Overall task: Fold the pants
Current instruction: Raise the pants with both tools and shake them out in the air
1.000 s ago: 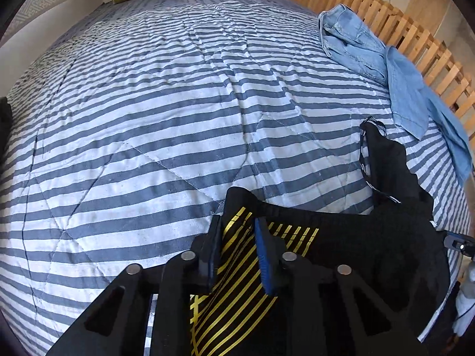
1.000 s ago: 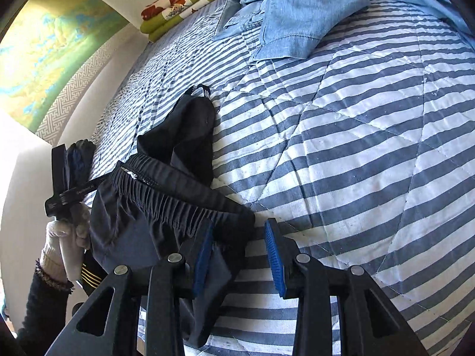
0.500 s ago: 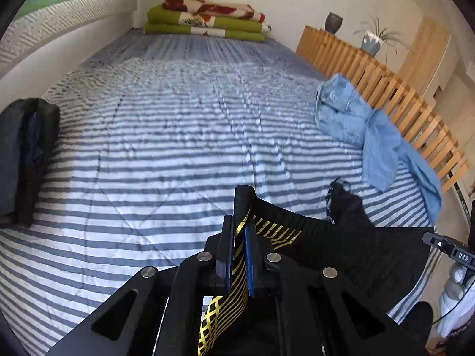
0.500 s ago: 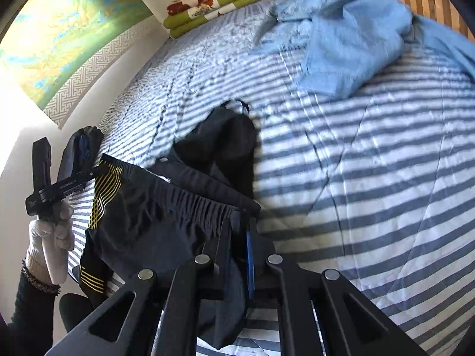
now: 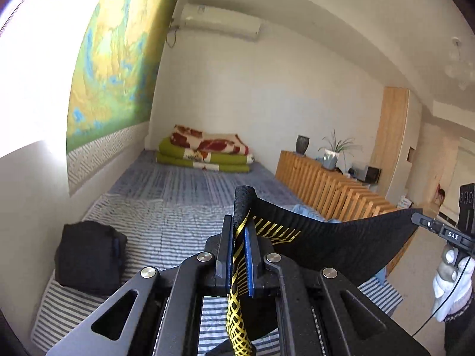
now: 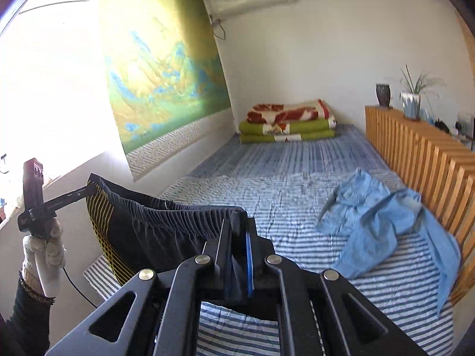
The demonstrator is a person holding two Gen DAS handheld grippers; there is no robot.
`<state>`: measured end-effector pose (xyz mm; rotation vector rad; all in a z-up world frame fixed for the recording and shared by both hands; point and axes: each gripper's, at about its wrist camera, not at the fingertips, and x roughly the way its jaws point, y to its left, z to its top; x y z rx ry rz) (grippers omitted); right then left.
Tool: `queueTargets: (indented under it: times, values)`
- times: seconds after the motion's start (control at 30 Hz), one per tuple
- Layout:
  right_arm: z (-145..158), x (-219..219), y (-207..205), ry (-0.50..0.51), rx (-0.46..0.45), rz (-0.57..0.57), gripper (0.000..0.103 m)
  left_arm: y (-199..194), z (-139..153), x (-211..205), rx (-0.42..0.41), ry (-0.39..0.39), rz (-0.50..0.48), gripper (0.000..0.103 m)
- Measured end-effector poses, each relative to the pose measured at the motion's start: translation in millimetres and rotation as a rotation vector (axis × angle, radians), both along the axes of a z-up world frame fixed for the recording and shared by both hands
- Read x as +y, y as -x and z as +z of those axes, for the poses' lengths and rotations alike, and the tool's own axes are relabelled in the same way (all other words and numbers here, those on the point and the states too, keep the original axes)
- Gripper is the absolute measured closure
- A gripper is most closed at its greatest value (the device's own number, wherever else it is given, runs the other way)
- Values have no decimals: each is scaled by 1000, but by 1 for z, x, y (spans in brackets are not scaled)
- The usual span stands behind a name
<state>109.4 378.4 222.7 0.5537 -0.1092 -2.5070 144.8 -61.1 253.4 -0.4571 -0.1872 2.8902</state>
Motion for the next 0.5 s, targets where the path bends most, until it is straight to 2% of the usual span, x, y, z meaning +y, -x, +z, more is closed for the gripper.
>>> queueTargets:
  times: [0.13,0.27,0.37,0.5]
  values:
    - [54,-3,-42,16,116,6,96,-46,43,-10,80,8,-5,97]
    - [80,-13,-53,-5,198,-3,96,-54,64,-15,96,35,16,97]
    - [83,-22,-37,-11,191,7,96,-34,63,-19,71,60,36,97]
    - [60,-40,19,-34,133,9,96,37,34,-24,-26,70,53,97]
